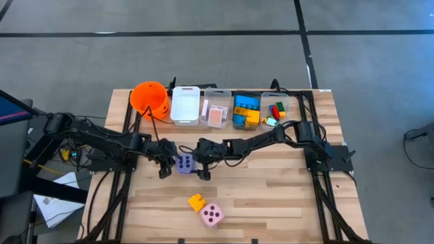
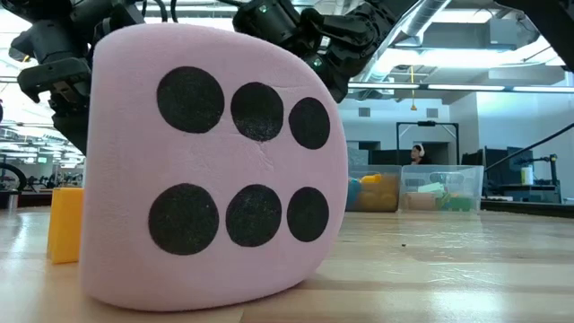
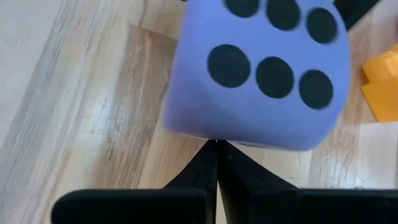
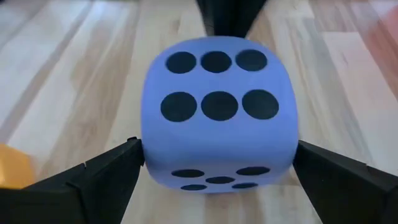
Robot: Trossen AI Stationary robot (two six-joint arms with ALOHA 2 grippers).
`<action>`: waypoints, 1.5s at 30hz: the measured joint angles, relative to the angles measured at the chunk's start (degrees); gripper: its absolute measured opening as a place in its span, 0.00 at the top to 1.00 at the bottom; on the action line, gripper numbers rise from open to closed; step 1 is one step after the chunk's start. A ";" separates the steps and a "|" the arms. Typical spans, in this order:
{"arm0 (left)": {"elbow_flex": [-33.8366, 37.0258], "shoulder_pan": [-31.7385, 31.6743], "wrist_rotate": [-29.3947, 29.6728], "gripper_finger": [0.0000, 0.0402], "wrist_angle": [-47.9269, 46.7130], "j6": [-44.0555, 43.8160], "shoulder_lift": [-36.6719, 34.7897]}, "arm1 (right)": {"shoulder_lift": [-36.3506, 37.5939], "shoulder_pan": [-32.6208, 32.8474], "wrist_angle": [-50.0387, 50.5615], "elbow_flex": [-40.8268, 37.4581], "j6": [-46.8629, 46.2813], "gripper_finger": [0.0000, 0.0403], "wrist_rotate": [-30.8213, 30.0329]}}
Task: Pick & Place Toys
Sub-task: Put the purple die into the white bin
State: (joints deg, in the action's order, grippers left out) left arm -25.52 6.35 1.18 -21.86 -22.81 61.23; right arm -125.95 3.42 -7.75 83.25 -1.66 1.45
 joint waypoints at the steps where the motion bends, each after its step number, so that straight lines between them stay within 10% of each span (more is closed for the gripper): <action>1: 0.00 0.00 0.39 1.00 -0.01 0.01 0.00 | 0.00 0.03 -0.15 -0.01 0.03 0.01 0.14; 33: 0.00 0.00 2.24 1.00 2.83 0.04 0.00 | 0.07 -0.44 -3.21 0.01 -4.36 0.01 0.05; 45: -0.01 0.02 5.77 1.00 2.89 0.07 -9.71 | 0.28 -0.81 -1.23 0.17 -4.38 0.20 0.16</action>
State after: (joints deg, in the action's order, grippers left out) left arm -25.53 6.37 6.95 -18.97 -22.74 51.53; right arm -125.67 2.61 -8.98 83.42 -6.04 1.61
